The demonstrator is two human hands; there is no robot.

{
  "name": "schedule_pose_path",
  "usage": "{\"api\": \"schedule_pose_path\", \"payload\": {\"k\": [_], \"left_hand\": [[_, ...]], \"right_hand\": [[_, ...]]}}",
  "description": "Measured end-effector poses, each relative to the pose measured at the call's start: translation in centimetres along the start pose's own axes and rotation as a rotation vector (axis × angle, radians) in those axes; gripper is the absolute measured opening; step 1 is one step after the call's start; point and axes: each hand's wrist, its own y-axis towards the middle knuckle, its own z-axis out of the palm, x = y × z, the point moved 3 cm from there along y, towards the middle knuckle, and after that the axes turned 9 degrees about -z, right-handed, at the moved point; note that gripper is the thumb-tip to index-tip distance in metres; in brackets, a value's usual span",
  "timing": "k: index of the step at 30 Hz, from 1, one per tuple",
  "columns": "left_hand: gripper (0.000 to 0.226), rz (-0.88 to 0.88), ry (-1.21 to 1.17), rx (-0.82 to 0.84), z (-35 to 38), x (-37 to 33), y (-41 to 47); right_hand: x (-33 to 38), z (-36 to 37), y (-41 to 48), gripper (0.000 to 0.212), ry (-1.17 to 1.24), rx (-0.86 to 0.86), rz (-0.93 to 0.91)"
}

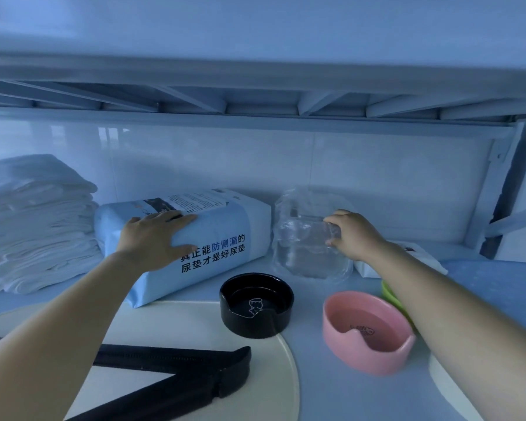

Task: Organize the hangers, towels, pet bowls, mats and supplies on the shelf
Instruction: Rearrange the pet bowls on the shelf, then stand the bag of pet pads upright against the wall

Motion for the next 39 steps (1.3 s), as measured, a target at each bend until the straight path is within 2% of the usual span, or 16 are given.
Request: {"api": "schedule_pose_path", "payload": {"k": [7,12,15,18,20,22,27,30,33,37,39], "left_hand": [[0.071,-0.022,0.074,-0.03,0.0,-0.9,-1.1],[0.076,0.02,0.191,-0.003,0.4,-0.7,-2.8],[0.074,0.085,0.14,0.021,0.0,0.2,-3.2],[0.067,0.155,0.02,0.037,-0.6,1.5,-3.1],[0.07,0.174,-0.05,0.046,-1.0,2.6,-3.2],[0.074,0.211,-0.092,0.046,-1.1,3.9,-3.4],[0.066,0.311,-0.135,0.092,-1.3,7.8,-3.3],[0.063,0.329,-0.144,0.11,-1.5,10.3,-3.2],[0.071,0.326,-0.137,0.136,-1.3,12.8,-3.2],[0.105,0.26,-0.101,0.189,0.0,17.0,-3.1],[0.094,0.235,-0.092,0.209,0.7,18.4,-3.1]], "right_hand": [[-1.1,0.0,-0.4,0.033,0.043,-0.066,-0.029],[0.3,-0.4,-0.8,0.057,0.021,-0.107,-0.082],[2.9,-0.5,-0.5,0.075,0.001,-0.079,-0.048],[5.9,-0.7,-0.2,0.07,-0.123,-0.074,-0.005],[8.1,-0.6,0.3,0.064,-0.146,-0.101,-0.041],[10.9,-0.1,1.0,0.062,-0.065,-0.119,-0.105],[19.2,2.1,2.5,0.06,0.077,-0.061,-0.27],[23.4,3.6,3.1,0.06,0.138,-0.022,-0.303],[26.4,5.2,3.7,0.066,0.143,0.051,-0.312],[28.7,6.5,4.6,0.084,0.165,0.046,-0.275],[29.6,7.2,5.0,0.085,0.18,0.048,-0.256]]}}
